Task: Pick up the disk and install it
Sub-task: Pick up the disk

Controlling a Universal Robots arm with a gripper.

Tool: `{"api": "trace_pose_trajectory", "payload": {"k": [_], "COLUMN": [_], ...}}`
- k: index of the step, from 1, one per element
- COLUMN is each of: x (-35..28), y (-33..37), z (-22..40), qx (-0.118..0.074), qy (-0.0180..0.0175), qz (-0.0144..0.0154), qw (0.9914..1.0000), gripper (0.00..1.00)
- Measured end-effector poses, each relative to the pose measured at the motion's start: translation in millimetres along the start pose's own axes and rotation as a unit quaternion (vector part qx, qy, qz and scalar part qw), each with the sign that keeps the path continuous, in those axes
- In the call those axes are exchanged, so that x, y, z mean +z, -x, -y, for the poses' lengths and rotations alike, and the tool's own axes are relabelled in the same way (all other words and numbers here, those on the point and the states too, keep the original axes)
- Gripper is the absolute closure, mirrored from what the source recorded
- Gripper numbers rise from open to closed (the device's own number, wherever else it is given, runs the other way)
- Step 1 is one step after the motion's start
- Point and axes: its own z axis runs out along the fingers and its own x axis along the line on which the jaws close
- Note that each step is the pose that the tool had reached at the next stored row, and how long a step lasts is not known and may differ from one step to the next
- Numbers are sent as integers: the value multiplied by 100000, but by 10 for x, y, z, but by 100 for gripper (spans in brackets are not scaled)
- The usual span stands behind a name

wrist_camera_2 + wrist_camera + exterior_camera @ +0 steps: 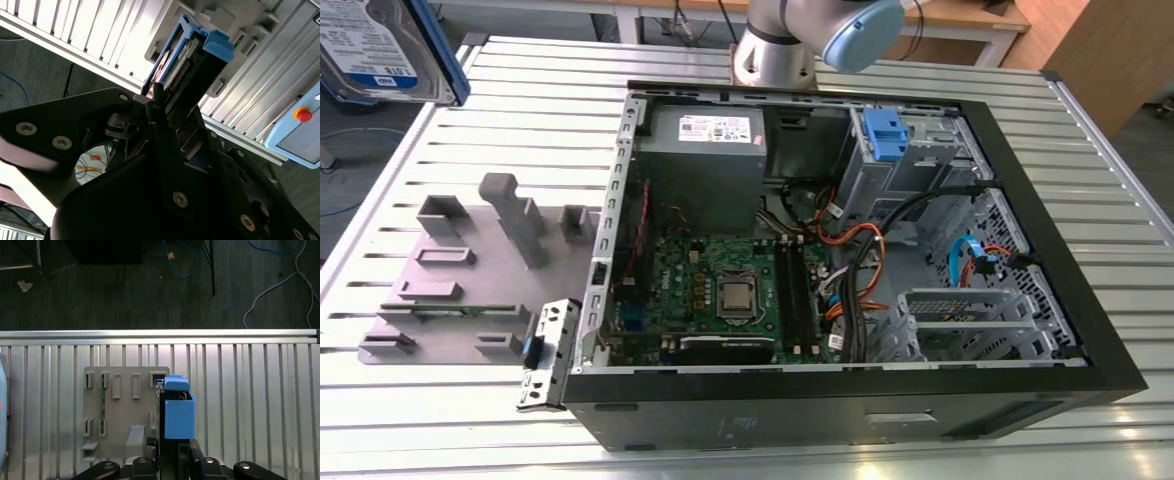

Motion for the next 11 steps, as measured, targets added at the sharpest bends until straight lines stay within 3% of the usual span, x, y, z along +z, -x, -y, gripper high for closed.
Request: {"api": "trace_pose_trajectory", "payload": {"k": [6, 11], "x": [-112, -122], "y": [8, 9], "z": [-5, -5], "qx": [-1, 2], "qy": [3, -5], "qz": [-1, 3], "qw": [100000, 100000], "gripper": [65, 65]}}
